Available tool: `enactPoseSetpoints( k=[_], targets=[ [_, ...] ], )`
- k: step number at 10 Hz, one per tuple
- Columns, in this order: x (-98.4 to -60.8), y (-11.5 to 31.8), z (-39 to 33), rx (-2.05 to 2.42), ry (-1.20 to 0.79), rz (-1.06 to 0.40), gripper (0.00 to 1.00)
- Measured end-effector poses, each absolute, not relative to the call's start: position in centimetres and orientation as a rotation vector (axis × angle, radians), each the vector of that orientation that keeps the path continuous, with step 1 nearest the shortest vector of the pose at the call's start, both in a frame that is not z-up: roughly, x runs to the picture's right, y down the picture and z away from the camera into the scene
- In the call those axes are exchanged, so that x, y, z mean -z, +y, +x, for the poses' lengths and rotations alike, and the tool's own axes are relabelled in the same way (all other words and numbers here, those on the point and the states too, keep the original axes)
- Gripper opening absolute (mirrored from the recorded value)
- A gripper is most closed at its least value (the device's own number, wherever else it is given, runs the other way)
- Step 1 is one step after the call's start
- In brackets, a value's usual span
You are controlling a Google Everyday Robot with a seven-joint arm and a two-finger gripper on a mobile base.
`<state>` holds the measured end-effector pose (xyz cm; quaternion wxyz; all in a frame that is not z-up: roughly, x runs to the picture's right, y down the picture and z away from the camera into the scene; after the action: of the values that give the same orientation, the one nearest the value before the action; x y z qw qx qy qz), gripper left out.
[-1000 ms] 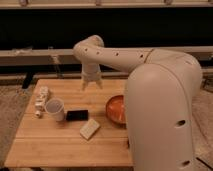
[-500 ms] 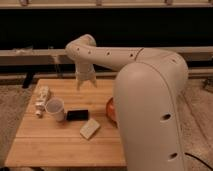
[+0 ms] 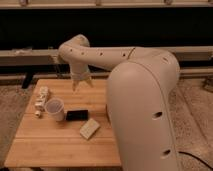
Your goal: Move the arm in a circular motion
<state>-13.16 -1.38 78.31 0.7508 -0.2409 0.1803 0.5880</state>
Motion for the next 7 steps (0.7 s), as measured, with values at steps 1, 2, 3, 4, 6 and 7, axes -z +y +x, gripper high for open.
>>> enactPoseSetpoints(
  k=[1,2,3,4,6,7],
  targets=[
    [-78.3,-1.3,-13.2,-1.274,0.393,-0.522,0.65],
    [-78.2,-1.3,-13.8,-1.260,0.387,-0.516,0.65],
    [-77.6,-0.8,-15.1,-1.241,0.381,-0.520,0.65],
    [-77.2,-0.3,-16.0,-1.230,0.374,-0.525,0.65],
    [-76.9,-0.2,-15.8,-1.220,0.371,-0.523,0.65],
    [-76.8,-0.1,-15.7,-1.214,0.368,-0.523,0.65]
  ],
)
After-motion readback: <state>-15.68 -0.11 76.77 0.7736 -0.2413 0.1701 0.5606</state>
